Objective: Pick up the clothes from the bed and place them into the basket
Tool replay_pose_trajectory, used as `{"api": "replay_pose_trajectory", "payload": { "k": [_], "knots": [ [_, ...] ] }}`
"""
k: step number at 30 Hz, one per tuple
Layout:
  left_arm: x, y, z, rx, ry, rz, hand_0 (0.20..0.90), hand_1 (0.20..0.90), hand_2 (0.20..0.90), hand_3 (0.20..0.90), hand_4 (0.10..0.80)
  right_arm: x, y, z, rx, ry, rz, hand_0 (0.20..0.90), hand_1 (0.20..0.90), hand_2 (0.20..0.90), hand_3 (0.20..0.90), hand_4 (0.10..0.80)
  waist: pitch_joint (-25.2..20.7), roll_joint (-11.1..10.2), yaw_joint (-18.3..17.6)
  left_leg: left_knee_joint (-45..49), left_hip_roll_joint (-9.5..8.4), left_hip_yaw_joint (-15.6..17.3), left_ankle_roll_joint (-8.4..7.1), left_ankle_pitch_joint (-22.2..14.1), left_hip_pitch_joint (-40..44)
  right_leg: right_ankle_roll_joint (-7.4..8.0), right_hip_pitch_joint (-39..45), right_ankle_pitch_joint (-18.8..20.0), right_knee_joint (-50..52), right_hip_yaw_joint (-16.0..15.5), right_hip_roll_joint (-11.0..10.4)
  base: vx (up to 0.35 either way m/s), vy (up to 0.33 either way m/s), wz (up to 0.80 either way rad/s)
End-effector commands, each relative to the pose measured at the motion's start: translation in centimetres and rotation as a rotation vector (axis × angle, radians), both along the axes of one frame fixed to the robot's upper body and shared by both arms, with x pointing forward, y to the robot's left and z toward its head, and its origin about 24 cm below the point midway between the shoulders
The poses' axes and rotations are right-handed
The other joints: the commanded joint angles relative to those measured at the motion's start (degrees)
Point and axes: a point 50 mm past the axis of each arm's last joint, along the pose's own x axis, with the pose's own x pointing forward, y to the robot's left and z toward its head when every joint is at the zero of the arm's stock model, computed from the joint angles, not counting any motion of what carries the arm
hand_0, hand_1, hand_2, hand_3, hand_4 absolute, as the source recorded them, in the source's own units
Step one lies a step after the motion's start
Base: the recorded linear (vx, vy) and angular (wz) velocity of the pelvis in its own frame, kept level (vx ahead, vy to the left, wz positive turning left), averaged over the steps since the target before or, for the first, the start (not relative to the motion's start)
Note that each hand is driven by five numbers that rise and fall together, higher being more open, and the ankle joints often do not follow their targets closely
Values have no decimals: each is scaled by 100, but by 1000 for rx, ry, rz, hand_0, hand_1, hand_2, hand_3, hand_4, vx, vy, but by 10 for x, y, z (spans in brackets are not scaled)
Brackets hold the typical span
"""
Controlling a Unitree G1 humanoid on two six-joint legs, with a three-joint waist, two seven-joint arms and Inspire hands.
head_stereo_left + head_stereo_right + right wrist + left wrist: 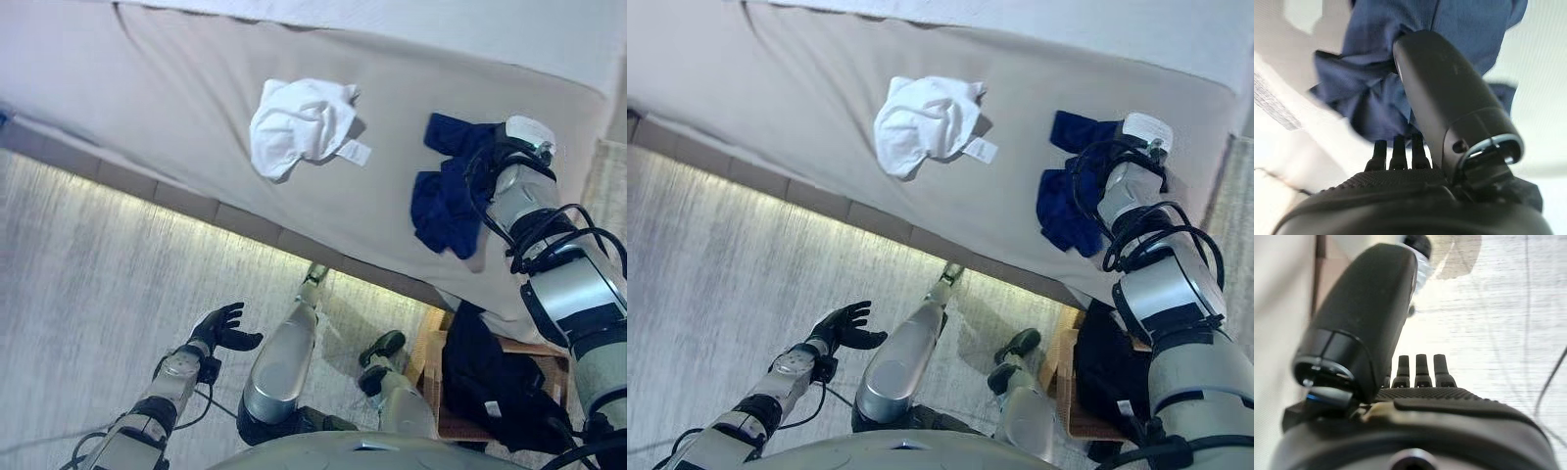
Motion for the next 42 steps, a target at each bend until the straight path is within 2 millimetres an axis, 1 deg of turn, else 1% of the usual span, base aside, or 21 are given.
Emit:
{"api": "replay_pose_trajectory", "payload": {
  "k": [1, 4, 7, 9, 10, 12, 14, 16, 17, 18, 19, 20, 21, 23, 24, 27, 30, 34, 37, 38, 42],
  "knots": [
    [-17, 4, -3, 0, -12, -10, 900, 900, 900, 900, 800, 3, -7, 48, -190, -54, -24, 900, 900, 900, 900, 800, -32, 83, 84, -10, -187, 649, 467, -698, 249, -354, -464, -382, 1113, 202, 38, 17, 25, 19],
    [-18, 4, -3, -10, -22, -6, 900, 900, 900, 900, 800, 3, -6, 40, -179, 20, -21, 900, 900, 900, 900, 800, 1, 54, 122, -101, -163, 657, 446, -675, 270, -312, -451, -310, 996, 116, 42, 14, 9, 8],
    [-17, 7, 0, -6, -34, -2, 900, 900, 900, 900, 800, 1, -8, 24, -127, 219, -30, 900, 900, 900, 900, 800, 25, -28, 185, -202, -117, 677, 416, -651, 300, -281, -394, -250, 850, 33, 71, 20, -32, -1],
    [-12, 10, 5, 7, -42, -9, 900, 900, 900, 900, 800, 1, -6, 15, -74, 249, 3, 900, 900, 900, 900, 800, 27, -95, 215, -281, -85, 665, 393, -630, 334, -256, -341, -221, 745, 4, 128, 41, -110, -2],
    [-10, 12, 6, 12, -42, -11, 900, 900, 900, 900, 800, 2, -4, 14, -65, 211, 24, 300, 300, 300, 200, 100, 24, -116, 220, -303, -74, 659, 387, -624, 356, -252, -321, -210, 720, 4, 148, 53, -134, 0],
    [-9, 14, 7, 24, -43, -12, 900, 900, 900, 900, 800, 8, 6, 23, -43, 98, 77, 300, 300, 300, 200, 100, 6, -170, 213, -306, -50, 644, 379, -648, 403, -265, -285, -221, 703, 53, 204, 44, -110, 0],
    [-12, 17, 7, 41, -39, -11, 900, 900, 900, 900, 800, 16, 23, 41, 12, -94, 159, 300, 300, 300, 200, 100, -41, -248, 155, -354, -7, 635, 359, -678, 505, -267, -234, -238, 662, 156, 302, 27, -115, 0],
    [-16, 19, 5, 48, -34, 2, 900, 900, 900, 900, 800, 19, 37, 59, 35, -238, 225, 300, 300, 300, 200, 100, -73, -299, 78, -405, 32, 652, 345, -697, 614, -263, -188, -239, 623, 239, 366, 15, -64, -7],
    [-20, 20, 3, 52, -28, 16, 900, 900, 900, 900, 800, 18, 45, 73, 48, -324, 263, 300, 300, 300, 200, 100, -106, -335, 3, -448, 66, 674, 336, -714, 701, -257, -167, -238, 608, 301, 397, 25, -50, -12],
    [-25, 23, 1, 55, -21, 38, 900, 900, 900, 900, 800, 15, 57, 91, 48, -453, 322, 300, 300, 300, 200, 100, -155, -378, -107, -500, 111, 725, 326, -738, 810, -251, -138, -237, 586, 385, 431, 26, -46, -15],
    [-27, 24, 0, 58, -17, 45, 900, 900, 900, 900, 800, 12, 60, 96, 45, -506, 344, 300, 300, 300, 200, 100, -177, -398, -148, -528, 130, 755, 321, -746, 863, -248, -123, -231, 571, 427, 447, 42, -53, -21],
    [-34, 27, -3, 60, -1, 73, 900, 900, 900, 900, 800, 3, 69, 112, 44, -631, 392, 300, 300, 300, 200, 100, -290, -457, -315, -626, 182, 849, 317, -776, 1013, -227, -70, -229, 499, 561, 504, 43, -50, -25],
    [-38, 30, -5, 63, 11, 88, 900, 900, 900, 900, 800, -4, 72, 119, 37, -712, 424, 300, 300, 300, 200, 100, -368, -487, -414, -674, 208, 922, 318, -797, 1097, -215, -35, -232, 462, 632, 533, -31, -23, -27],
    [-46, 34, -8, 74, 40, 99, 900, 900, 900, 900, 800, -22, 71, 126, 29, -848, 445, 300, 300, 300, 200, 100, -565, -502, -630, -722, 233, 1101, 367, -736, 1199, -235, -8, -124, 371, 715, 569, -55, -14, -42],
    [-48, 35, -9, 76, 52, 101, 900, 900, 900, 900, 800, -27, 70, 127, 29, -867, 451, 300, 300, 300, 200, 100, -624, -505, -697, -736, 243, 1146, 371, -755, 1258, -232, 19, -136, 362, 759, 588, 24, -55, -38],
    [-58, 36, -15, 95, 95, 93, 900, 900, 900, 900, 800, -45, 54, 117, 29, -940, 415, 300, 300, 300, 200, 100, -910, -498, -984, -827, 301, 1357, 385, -826, 1527, -216, 137, -157, 285, 952, 651, 32, -84, -35],
    [-68, 34, -20, 110, 134, 76, 900, 900, 900, 900, 800, -65, 29, 94, 24, -943, 346, 300, 300, 300, 200, 100, -1196, -470, -1322, -882, 352, 1607, 391, -914, 1805, -189, 265, -149, 116, 1205, 730, 20, -105, -40],
    [-77, 29, -26, 117, 178, 47, 900, 900, 900, 900, 800, -83, 3, 69, 24, -926, 255, 300, 300, 300, 200, 100, -1500, -419, -1703, -927, 373, 1818, 370, -985, 2050, -225, 392, -98, -108, 1549, 833, -4, -93, -46],
    [-78, 24, -30, 120, 197, 26, 900, 900, 900, 900, 800, -96, -15, 53, 45, -924, 168, 300, 300, 300, 200, 100, -1671, -380, -1951, -937, 362, 1972, 372, -1017, 2185, -256, 454, -54, -208, 1768, 883, -5, -81, -67],
    [-77, 20, -31, 116, 200, 21, 900, 900, 900, 900, 800, -102, -23, 43, 65, -921, 121, 300, 300, 300, 200, 100, -1733, -351, -2065, -938, 358, 2051, 373, -1052, 2270, -266, 489, -47, -239, 1855, 902, -9, -83, -58],
    [-74, 10, -33, 101, 203, -2, 900, 900, 900, 900, 800, -121, -42, 9, 109, -895, 16, 300, 300, 300, 200, 100, -1909, -286, -2383, -942, 343, 2281, 380, -1163, 2485, -291, 549, -20, -330, 2090, 957, 15, -82, -50]
  ]
}}
